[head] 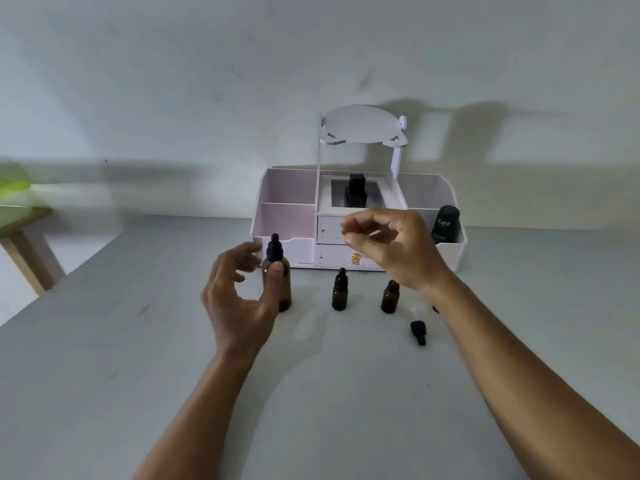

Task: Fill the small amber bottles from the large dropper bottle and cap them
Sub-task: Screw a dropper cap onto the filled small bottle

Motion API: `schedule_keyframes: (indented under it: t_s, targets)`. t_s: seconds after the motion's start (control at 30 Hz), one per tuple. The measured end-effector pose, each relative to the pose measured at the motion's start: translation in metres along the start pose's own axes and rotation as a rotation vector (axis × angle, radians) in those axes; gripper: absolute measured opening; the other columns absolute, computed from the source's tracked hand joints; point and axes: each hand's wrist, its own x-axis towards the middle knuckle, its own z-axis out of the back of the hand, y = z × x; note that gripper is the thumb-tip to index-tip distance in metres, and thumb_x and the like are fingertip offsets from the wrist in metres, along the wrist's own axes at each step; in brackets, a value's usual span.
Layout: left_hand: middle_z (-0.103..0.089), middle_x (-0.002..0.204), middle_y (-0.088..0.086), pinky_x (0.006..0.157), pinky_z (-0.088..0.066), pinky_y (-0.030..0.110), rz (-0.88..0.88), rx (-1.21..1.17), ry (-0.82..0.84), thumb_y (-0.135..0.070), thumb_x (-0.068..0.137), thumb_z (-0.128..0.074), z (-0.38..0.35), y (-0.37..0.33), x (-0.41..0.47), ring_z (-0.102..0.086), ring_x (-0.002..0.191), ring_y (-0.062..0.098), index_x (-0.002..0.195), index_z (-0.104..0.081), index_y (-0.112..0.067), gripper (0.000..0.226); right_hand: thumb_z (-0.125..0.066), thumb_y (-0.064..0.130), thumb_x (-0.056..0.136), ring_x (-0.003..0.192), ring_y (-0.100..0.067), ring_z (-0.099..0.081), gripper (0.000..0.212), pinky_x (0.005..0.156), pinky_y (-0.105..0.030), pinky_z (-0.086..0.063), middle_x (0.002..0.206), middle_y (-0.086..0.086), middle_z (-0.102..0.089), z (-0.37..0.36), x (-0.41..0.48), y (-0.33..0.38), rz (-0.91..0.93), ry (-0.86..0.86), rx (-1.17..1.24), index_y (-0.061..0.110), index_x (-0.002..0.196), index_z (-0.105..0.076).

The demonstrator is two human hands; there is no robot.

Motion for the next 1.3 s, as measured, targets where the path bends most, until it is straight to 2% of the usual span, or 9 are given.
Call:
schedule_keyframes:
  t_s: [0.17, 0.3, 0.43, 0.53, 0.7, 0.87, 1.07, 1.2, 1.3]
  targets:
    - [-0.065, 0.074, -0.006, 0.061, -0.049, 0.023, 0.028, -0.162, 0.181, -0.015, 0.082, -0.070, -0.025, -0.033, -0.028, -0.063, 0.066, 0.013, 0.094, -0.068, -0.024, 0.015, -0.072, -0.003, 0.083, 0.088, -0.003, -0.071, 0.029, 0.082, -0.022, -0.058, 0.095, 0.007, -0.077, 0.046, -0.028, -0.012, -0.086, 0.227, -0.229, 0.018, 0.101, -0.078]
    - [-0.072, 0.085, -0.011, 0.074, -0.056, 0.020, 0.119, -0.232, 0.455, -0.014, 0.084, -0.073, -0.050, -0.045, -0.046, -0.070, 0.081, 0.011, 0.103, -0.071, -0.025, 0.022, -0.069, -0.001, 0.078, 0.092, 0.000, -0.067, 0.039, 0.084, -0.029, -0.058, 0.097, 0.017, -0.073, 0.065, -0.050, -0.030, -0.201, 0.367, -0.408, 0.029, 0.102, -0.077]
    - [-0.068, 0.119, -0.012, 0.093, -0.054, 0.019, 0.248, -0.171, 0.688, -0.016, 0.089, -0.071, -0.077, -0.043, -0.055, -0.064, 0.108, 0.002, 0.128, -0.062, -0.031, 0.043, -0.065, 0.006, 0.074, 0.101, 0.000, -0.061, 0.042, 0.089, -0.030, -0.054, 0.107, 0.024, -0.066, 0.068, -0.065, -0.046, -0.266, 0.503, -0.564, 0.036, 0.102, -0.075]
    - [-0.059, 0.137, -0.009, 0.100, -0.047, 0.019, 0.341, -0.136, 0.760, -0.014, 0.092, -0.067, -0.095, -0.040, -0.059, -0.057, 0.118, 0.005, 0.142, -0.052, -0.027, 0.053, -0.063, 0.012, 0.081, 0.108, -0.003, -0.058, 0.034, 0.096, -0.031, -0.051, 0.117, 0.022, -0.062, 0.065, -0.069, -0.050, -0.277, 0.571, -0.655, 0.035, 0.102, -0.075]
    - [-0.056, 0.143, -0.003, 0.109, -0.045, 0.027, 0.376, -0.105, 0.800, -0.008, 0.091, -0.065, -0.113, -0.034, -0.059, -0.056, 0.125, 0.011, 0.146, -0.048, -0.018, 0.058, -0.062, 0.005, 0.079, 0.103, -0.003, -0.057, 0.032, 0.091, -0.032, -0.052, 0.112, 0.018, -0.063, 0.065, -0.070, -0.056, -0.237, 0.626, -0.720, 0.030, 0.091, -0.078]
    - [-0.065, 0.132, 0.001, 0.109, -0.046, 0.028, 0.424, -0.131, 0.805, -0.007, 0.086, -0.071, -0.123, -0.029, -0.055, -0.063, 0.117, 0.010, 0.142, -0.052, -0.013, 0.059, -0.077, 0.007, 0.077, 0.089, -0.003, -0.066, 0.027, 0.073, -0.013, -0.047, 0.095, 0.012, -0.073, 0.076, -0.060, -0.049, -0.161, 0.423, -0.499, 0.028, 0.093, -0.079]
    - [-0.071, 0.119, -0.001, 0.102, -0.050, 0.022, 0.420, -0.119, 0.776, -0.009, 0.083, -0.075, -0.127, -0.030, -0.055, -0.067, 0.106, 0.006, 0.134, -0.060, -0.012, 0.054, -0.079, 0.012, 0.082, 0.083, -0.016, -0.074, 0.015, 0.082, -0.025, -0.058, 0.087, 0.002, -0.078, 0.076, -0.031, -0.032, -0.134, 0.007, -0.027, 0.015, 0.096, -0.078]
    - [-0.074, 0.114, -0.004, 0.102, -0.052, 0.028, 0.417, -0.130, 0.766, -0.011, 0.083, -0.076, -0.127, -0.030, -0.055, -0.069, 0.104, 0.007, 0.128, -0.066, -0.014, 0.046, -0.078, 0.010, 0.082, 0.086, -0.017, -0.076, 0.017, 0.086, -0.029, -0.059, 0.089, -0.003, -0.079, 0.067, -0.024, -0.043, -0.183, -0.059, 0.049, 0.009, 0.099, -0.077]
    - [-0.073, 0.106, -0.009, 0.100, -0.052, 0.023, 0.404, -0.129, 0.758, -0.008, 0.084, -0.074, -0.127, -0.032, -0.055, -0.070, 0.099, 0.004, 0.123, -0.069, -0.014, 0.040, -0.079, 0.010, 0.082, 0.082, -0.013, -0.076, 0.017, 0.082, -0.025, -0.059, 0.088, -0.003, -0.079, 0.064, -0.025, -0.053, -0.207, -0.049, 0.037, 0.008, 0.098, -0.077]
